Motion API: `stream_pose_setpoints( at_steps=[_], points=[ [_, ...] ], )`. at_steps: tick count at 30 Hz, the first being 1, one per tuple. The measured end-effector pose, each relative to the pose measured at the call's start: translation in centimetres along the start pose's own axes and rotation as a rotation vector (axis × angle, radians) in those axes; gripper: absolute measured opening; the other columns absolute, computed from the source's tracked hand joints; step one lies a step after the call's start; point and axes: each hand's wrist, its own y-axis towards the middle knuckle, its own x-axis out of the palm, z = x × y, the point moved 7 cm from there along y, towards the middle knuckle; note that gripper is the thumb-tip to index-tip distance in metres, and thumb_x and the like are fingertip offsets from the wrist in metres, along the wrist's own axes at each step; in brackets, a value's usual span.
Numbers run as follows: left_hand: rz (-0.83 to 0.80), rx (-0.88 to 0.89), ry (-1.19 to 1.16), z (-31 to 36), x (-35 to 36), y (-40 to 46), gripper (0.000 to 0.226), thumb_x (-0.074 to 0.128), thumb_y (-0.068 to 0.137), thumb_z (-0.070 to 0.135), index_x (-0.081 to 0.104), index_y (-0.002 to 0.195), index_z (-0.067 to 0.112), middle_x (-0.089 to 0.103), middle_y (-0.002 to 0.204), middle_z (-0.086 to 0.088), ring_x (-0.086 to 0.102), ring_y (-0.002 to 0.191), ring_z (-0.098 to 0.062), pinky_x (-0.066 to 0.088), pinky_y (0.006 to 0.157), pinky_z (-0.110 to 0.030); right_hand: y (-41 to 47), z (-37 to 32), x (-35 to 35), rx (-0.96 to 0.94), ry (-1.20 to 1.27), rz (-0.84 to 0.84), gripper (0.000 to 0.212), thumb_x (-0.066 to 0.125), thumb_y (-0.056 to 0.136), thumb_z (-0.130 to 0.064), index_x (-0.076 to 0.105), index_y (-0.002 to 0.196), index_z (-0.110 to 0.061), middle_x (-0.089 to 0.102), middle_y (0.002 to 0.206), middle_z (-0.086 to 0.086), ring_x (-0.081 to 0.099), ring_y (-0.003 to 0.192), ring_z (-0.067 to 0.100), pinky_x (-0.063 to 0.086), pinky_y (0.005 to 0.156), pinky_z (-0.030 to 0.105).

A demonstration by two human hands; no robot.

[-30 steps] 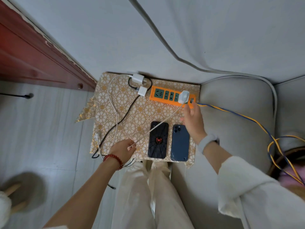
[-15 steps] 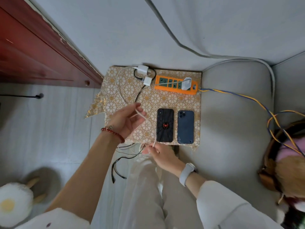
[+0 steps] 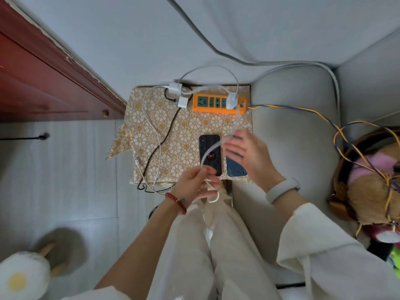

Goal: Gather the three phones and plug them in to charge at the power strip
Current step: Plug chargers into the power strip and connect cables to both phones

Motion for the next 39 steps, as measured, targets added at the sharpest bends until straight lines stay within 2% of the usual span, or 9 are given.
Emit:
stream_pose_setpoints(
  at_steps=[6, 9, 14, 17, 21, 25, 30, 35, 39],
  points=[
    [0.011, 0.139, -0.345, 2.8, -1.5, 0.3, 0.029, 0.028, 0.098, 0.017, 0.053, 0.087, 0.008, 0.067, 0.057, -0.001, 0.072, 0.071, -0.018, 0.058, 0.072, -0.039, -2.9, 7.7, -1.0, -0.063, -1.012, 0.113, 0.040, 0.033, 0.096, -0.028, 0.040, 0.058, -0.016, 0.047, 0.065, 0.005, 0.044, 0.067, 0.023, 0.033, 0.064, 0.034],
    [0.037, 0.153, -0.382, 2.4, -1.9, 0.3, 0.028, 0.028, 0.098, 0.018, 0.053, 0.087, 0.009, 0.067, 0.056, 0.000, 0.072, 0.071, -0.017, 0.058, 0.071, -0.038, -3.0, 8.2, -1.6, -0.080, -1.101, 0.198, 0.045, 0.031, 0.096, -0.028, 0.035, 0.053, -0.016, 0.050, 0.063, 0.010, 0.044, 0.068, 0.026, 0.033, 0.063, 0.033],
    [0.050, 0.134, -0.434, 1.1, -1.9, 0.3, 0.028, 0.028, 0.098, 0.017, 0.054, 0.089, 0.009, 0.066, 0.056, 0.000, 0.071, 0.069, -0.018, 0.059, 0.071, -0.037, -2.9, 11.0, -1.5, 0.584, -0.430, 0.052, 0.054, 0.029, 0.097, -0.040, 0.060, 0.078, -0.001, 0.065, 0.068, 0.014, 0.058, 0.057, 0.023, 0.044, 0.049, 0.024],
    [0.055, 0.076, -0.354, 0.3, -1.8, 0.3, 0.027, 0.030, 0.098, 0.017, 0.056, 0.093, 0.008, 0.064, 0.056, 0.000, 0.071, 0.065, -0.017, 0.059, 0.070, -0.037, -2.2, 10.5, -0.5, 0.586, 0.274, 0.051, 0.031, 0.040, 0.096, -0.025, 0.053, 0.099, 0.003, 0.066, 0.088, 0.017, 0.064, 0.082, 0.026, 0.054, 0.067, 0.032],
    [0.207, -0.054, -0.123, -1.4, -3.2, 0.4, 0.024, 0.034, 0.097, 0.017, 0.056, 0.092, 0.007, 0.057, 0.048, 0.002, 0.066, 0.052, -0.012, 0.060, 0.057, -0.031, 0.0, 9.1, -3.4, 0.403, 0.660, 0.320, 0.021, 0.039, 0.092, -0.002, 0.050, 0.074, -0.005, 0.050, 0.064, 0.005, 0.051, 0.058, 0.015, 0.046, 0.058, 0.023],
    [0.338, -0.141, 0.082, -2.8, -4.8, 0.8, 0.021, 0.035, 0.096, 0.012, 0.054, 0.089, 0.007, 0.055, 0.042, -0.001, 0.062, 0.042, -0.008, 0.058, 0.047, -0.026, 0.6, 7.7, -6.7, 0.258, 0.354, 0.497, 0.028, 0.027, 0.091, -0.005, 0.048, 0.075, -0.014, 0.036, 0.048, -0.001, 0.035, 0.035, 0.010, 0.029, 0.042, 0.021],
    [0.440, -0.213, 0.436, -4.3, -5.7, 2.2, 0.019, 0.036, 0.094, 0.016, 0.054, 0.091, 0.011, 0.057, 0.063, -0.011, 0.062, 0.042, -0.011, 0.058, 0.052, -0.032, 0.5, 5.8, -8.2, 0.070, 0.010, 0.537, 0.026, 0.026, 0.095, -0.021, 0.050, 0.088, -0.014, 0.034, 0.062, -0.003, 0.031, 0.050, 0.012, 0.028, 0.046, 0.023],
    [0.386, -0.408, 0.946, -5.9, -5.0, 3.4, 0.049, 0.039, 0.093, 0.030, 0.043, 0.126, -0.006, 0.050, 0.130, -0.026, 0.050, 0.119, -0.037, 0.042, 0.101, -0.041, 0.7, 6.6, -9.5, -0.054, -0.599, 0.477, 0.029, 0.033, 0.098, -0.023, 0.053, 0.105, -0.004, 0.051, 0.085, 0.003, 0.046, 0.078, 0.023, 0.034, 0.071, 0.029],
    [0.357, -0.428, 1.057, -6.9, -4.5, 4.8, 0.050, 0.039, 0.090, 0.037, 0.061, 0.098, -0.007, 0.064, 0.106, -0.026, 0.060, 0.102, -0.037, 0.048, 0.084, -0.038, 2.4, 10.3, -10.9, 0.112, -0.690, 0.401, 0.021, 0.030, 0.095, -0.015, 0.045, 0.107, -0.007, 0.058, 0.096, 0.015, 0.059, 0.090, 0.037, 0.049, 0.081, 0.044]
  ],
)
